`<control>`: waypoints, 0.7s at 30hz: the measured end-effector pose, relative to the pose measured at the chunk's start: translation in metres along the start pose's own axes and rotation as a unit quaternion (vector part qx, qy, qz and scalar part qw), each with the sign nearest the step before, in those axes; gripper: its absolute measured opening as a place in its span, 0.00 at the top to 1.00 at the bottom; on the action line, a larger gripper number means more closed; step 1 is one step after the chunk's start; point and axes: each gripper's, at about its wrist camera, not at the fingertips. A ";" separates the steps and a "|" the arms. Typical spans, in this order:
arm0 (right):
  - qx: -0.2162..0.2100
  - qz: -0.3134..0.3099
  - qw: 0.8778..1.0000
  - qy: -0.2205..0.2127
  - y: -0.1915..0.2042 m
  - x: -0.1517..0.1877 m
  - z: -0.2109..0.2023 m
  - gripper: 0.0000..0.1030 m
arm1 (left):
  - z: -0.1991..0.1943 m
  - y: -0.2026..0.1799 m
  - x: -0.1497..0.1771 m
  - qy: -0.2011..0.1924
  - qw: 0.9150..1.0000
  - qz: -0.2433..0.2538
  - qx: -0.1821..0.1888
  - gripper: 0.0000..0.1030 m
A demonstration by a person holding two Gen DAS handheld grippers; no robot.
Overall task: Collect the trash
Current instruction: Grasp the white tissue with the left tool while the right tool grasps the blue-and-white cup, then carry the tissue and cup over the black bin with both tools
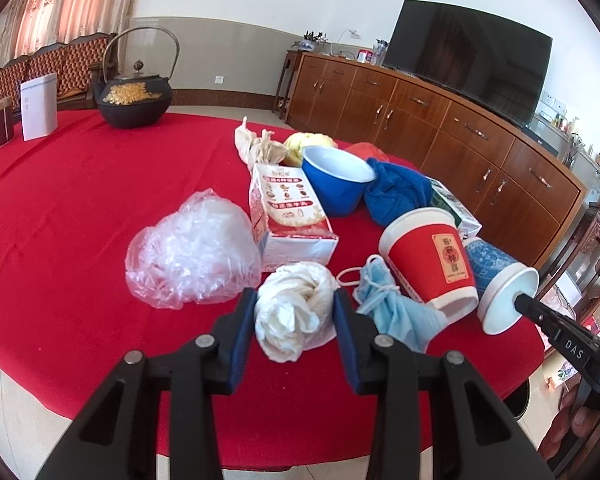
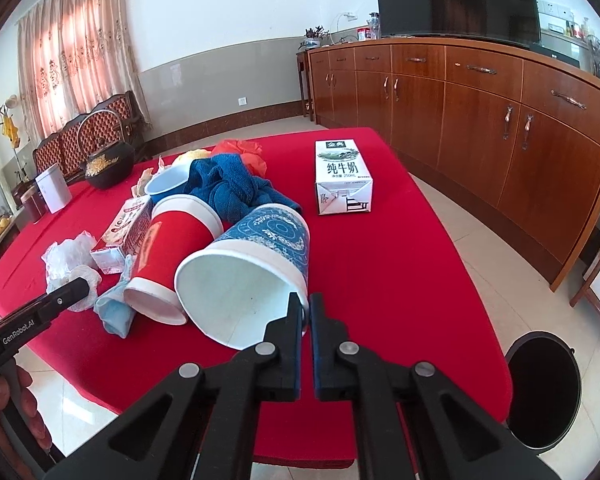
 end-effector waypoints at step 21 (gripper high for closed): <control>0.025 0.024 0.998 -0.046 -0.029 0.003 -0.064 0.97 | -0.044 -0.046 -0.006 -0.038 0.998 0.054 0.024 0.62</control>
Point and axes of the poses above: each gripper's, at about its wrist camera, not at the fingertips, and z roughly the way its jaws point, y to its left, x to its underside, and after that the axes turned 5 degrees about x, right-handed
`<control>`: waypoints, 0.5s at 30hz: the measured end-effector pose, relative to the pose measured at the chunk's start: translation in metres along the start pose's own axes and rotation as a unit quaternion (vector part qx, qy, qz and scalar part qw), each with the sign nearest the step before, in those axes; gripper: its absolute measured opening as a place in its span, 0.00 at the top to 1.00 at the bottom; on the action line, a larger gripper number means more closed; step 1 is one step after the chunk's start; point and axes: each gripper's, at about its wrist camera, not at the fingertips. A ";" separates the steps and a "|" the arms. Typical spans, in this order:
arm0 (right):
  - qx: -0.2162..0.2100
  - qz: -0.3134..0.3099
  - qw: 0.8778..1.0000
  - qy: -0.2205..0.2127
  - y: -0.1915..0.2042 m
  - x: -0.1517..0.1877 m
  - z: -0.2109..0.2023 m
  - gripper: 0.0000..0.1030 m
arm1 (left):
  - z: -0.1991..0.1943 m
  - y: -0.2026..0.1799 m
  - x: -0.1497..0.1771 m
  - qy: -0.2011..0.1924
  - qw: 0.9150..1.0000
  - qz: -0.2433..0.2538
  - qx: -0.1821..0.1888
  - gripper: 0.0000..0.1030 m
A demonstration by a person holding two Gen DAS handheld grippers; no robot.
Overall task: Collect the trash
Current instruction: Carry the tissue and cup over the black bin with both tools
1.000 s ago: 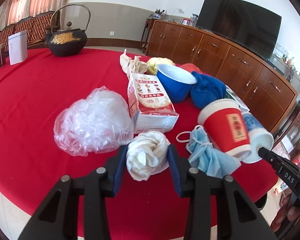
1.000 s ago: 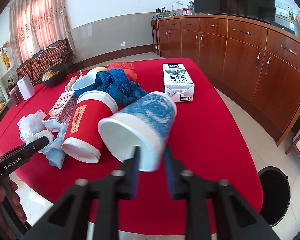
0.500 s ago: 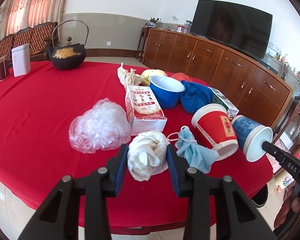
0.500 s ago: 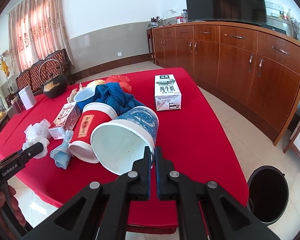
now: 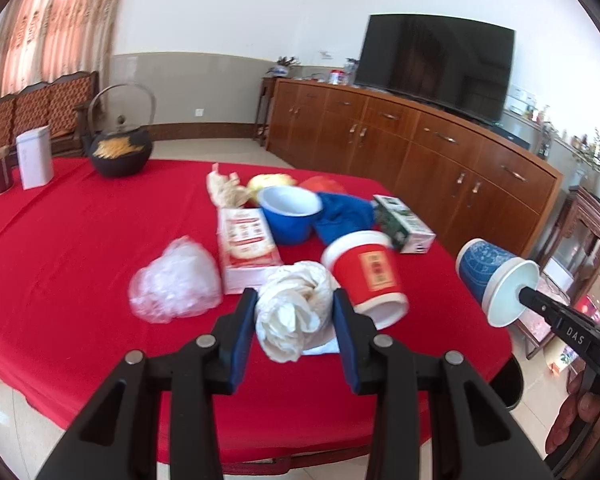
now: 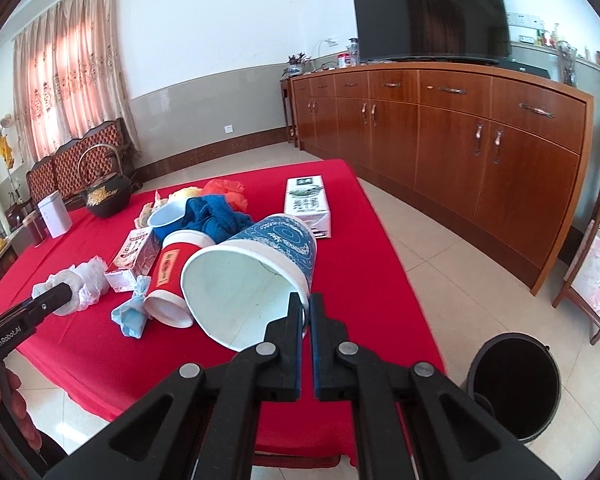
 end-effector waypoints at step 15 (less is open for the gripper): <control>0.140 0.070 0.988 0.004 -0.164 0.033 -0.073 0.97 | 0.052 -0.183 0.013 0.049 0.977 0.106 0.176 0.62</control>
Point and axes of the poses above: each gripper's, at about its wrist camera, not at the fingertips, and z roughly the way its jaws point, y to its left, x to its underside, and after that the axes turned 5 degrees about x, right-handed
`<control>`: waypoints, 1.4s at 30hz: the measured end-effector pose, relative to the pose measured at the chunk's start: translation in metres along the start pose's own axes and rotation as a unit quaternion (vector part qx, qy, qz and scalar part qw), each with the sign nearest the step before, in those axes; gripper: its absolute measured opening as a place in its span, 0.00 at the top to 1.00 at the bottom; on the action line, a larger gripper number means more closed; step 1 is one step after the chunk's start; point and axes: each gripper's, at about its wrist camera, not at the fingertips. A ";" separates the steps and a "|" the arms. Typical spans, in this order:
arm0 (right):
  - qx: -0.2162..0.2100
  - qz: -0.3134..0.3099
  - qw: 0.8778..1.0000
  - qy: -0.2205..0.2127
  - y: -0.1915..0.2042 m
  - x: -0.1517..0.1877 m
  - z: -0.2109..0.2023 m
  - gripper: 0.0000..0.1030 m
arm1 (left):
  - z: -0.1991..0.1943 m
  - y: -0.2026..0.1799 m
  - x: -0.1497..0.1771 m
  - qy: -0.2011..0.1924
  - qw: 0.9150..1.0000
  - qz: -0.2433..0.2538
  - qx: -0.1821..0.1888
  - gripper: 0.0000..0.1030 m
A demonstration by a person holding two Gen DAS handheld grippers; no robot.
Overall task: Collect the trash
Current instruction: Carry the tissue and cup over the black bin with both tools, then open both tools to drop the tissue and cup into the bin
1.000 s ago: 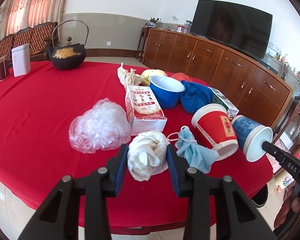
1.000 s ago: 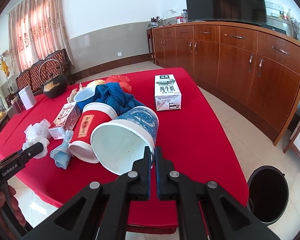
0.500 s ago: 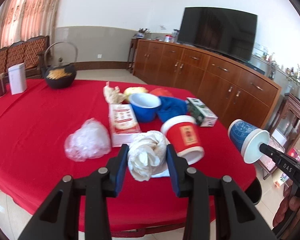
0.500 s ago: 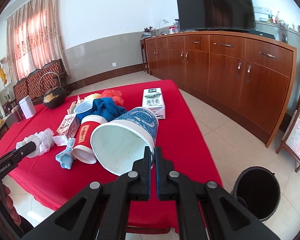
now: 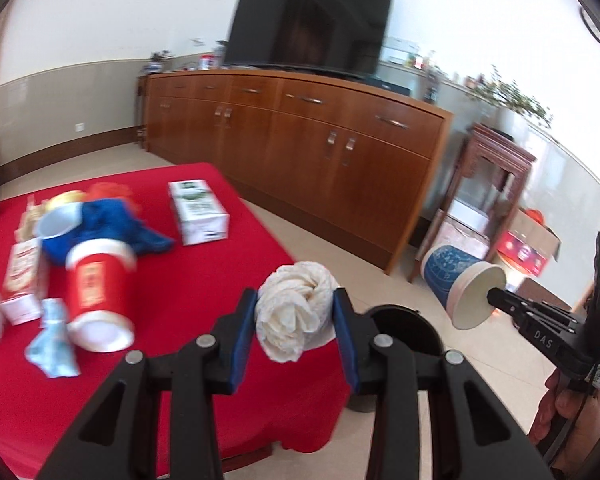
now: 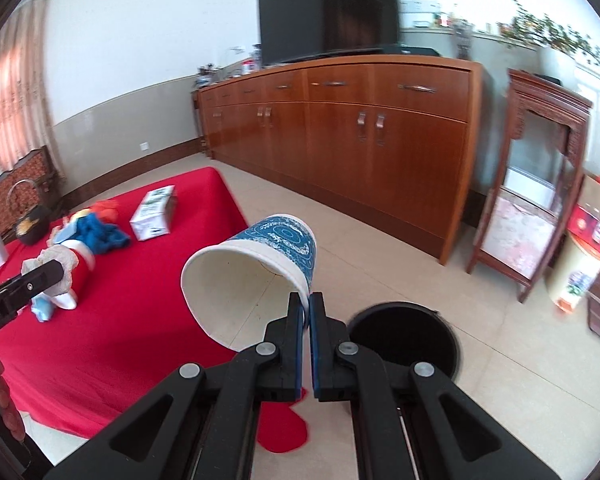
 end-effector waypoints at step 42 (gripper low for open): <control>0.063 -0.005 0.978 0.198 -0.193 0.105 0.235 0.47 | 0.273 -0.132 0.098 0.228 0.971 0.038 0.068 0.24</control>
Point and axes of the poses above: each gripper's, at about its wrist camera, not at the fingertips, and z roughly the way its jaws point, y to its left, x to its underside, and after that the axes turned 5 degrees about x, right-handed
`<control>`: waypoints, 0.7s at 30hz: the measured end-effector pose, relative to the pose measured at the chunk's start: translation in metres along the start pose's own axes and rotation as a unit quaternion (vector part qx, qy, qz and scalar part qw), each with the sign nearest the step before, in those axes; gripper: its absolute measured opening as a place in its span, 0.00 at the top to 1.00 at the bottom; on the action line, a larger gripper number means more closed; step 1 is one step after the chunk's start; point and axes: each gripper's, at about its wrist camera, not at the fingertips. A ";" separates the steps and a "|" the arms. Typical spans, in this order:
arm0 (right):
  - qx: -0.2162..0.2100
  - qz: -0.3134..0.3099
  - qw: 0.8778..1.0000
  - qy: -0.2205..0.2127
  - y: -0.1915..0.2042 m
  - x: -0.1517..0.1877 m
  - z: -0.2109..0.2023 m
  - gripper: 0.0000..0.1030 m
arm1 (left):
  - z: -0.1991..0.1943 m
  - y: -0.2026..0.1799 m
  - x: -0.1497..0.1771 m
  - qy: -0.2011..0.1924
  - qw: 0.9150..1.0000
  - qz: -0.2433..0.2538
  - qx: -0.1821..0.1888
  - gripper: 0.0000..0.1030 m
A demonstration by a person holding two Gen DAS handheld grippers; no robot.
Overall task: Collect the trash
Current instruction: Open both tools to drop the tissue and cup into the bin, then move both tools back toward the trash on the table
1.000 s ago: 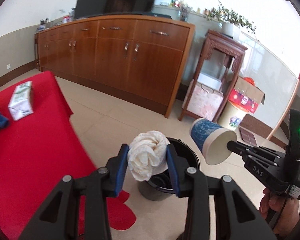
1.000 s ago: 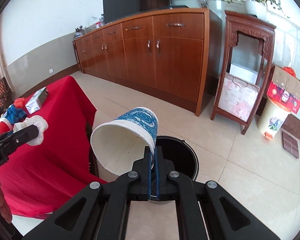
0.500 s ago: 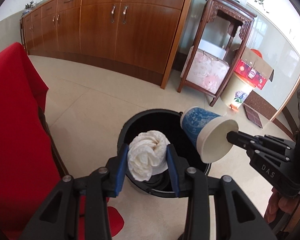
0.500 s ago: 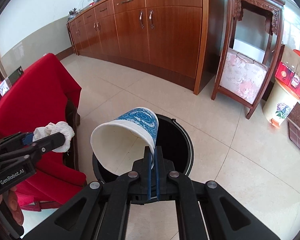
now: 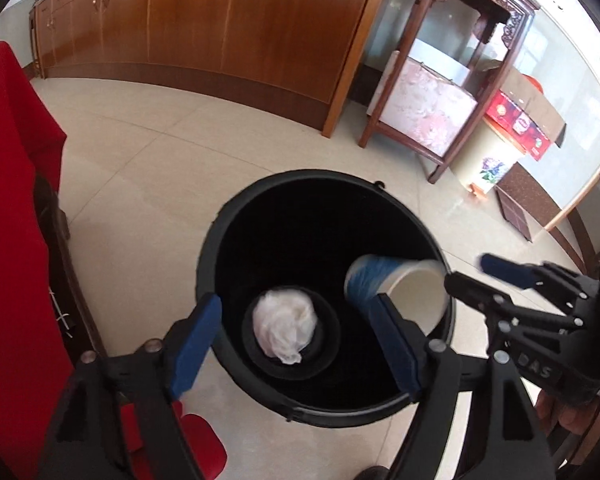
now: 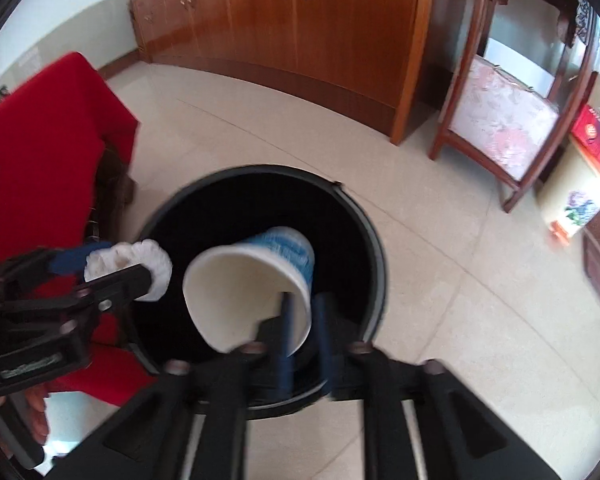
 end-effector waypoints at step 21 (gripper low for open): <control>0.052 0.098 0.992 -0.068 -0.029 -0.007 -0.077 0.05 | -0.124 -0.015 -0.012 -0.110 0.988 0.020 -0.108 0.00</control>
Point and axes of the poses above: each gripper's, at about its wrist camera, not at the fingertips, and z roughly the way its jaws point, y to its left, x to its underside, and after that the axes turned 5 degrees about x, right-handed
